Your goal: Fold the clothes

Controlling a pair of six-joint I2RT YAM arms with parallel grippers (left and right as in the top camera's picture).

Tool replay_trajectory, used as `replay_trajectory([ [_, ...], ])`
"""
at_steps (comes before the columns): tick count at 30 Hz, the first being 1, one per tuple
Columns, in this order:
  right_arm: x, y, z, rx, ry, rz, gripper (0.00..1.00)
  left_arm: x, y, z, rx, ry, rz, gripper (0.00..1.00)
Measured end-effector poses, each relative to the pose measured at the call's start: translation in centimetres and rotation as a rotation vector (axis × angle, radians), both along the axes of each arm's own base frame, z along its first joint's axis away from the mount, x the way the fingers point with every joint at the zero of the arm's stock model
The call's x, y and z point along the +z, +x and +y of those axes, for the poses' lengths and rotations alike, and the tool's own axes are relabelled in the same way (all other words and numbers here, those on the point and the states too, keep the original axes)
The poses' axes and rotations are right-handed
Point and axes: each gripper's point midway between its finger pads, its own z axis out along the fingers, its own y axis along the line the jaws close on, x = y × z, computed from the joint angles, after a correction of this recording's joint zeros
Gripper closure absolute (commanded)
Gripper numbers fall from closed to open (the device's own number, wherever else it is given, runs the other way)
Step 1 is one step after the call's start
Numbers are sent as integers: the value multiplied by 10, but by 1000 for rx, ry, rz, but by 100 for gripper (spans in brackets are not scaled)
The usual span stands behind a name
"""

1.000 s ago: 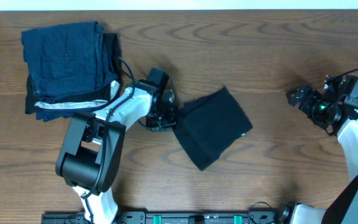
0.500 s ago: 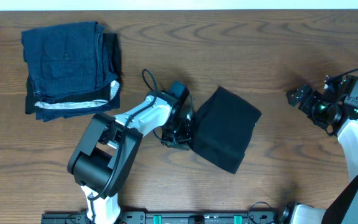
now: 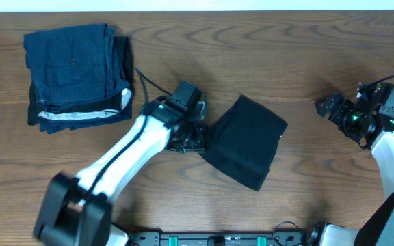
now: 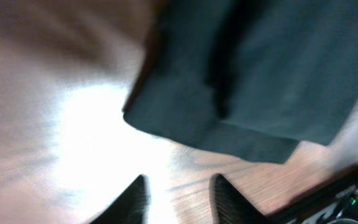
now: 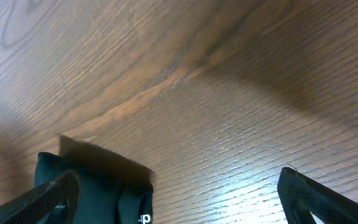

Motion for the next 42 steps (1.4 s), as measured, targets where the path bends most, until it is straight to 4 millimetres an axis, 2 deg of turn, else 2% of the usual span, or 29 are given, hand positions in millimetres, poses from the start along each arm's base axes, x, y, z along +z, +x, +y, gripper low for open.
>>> replay_trajectory([
  [1, 0, 0, 0, 0, 0, 0, 1, 8, 3, -1, -22, -13, -45, 2],
  [5, 0, 0, 0, 0, 1, 0, 1, 30, 15, -5, -111, -44, -194, 2],
  [15, 0, 0, 0, 0, 1, 0, 1, 41, 31, -6, -210, 0, -322, 2],
  [22, 0, 0, 0, 0, 1, 0, 1, 95, 49, -33, -255, 27, -496, 2],
  [25, 0, 0, 0, 0, 1, 0, 1, 99, 49, -41, -272, 33, -521, 2],
  [29, 0, 0, 0, 0, 1, 0, 1, 76, 54, -50, -289, 62, -493, 2],
  [34, 0, 0, 0, 0, 0, 0, 1, 13, 65, -59, -310, 126, -388, 2],
  [37, 0, 0, 0, 0, 0, 0, 1, -17, 66, -59, -320, 159, -334, 2],
  [42, 0, 0, 0, 0, 1, 0, 1, -42, 67, -60, -326, 180, -297, 2],
])
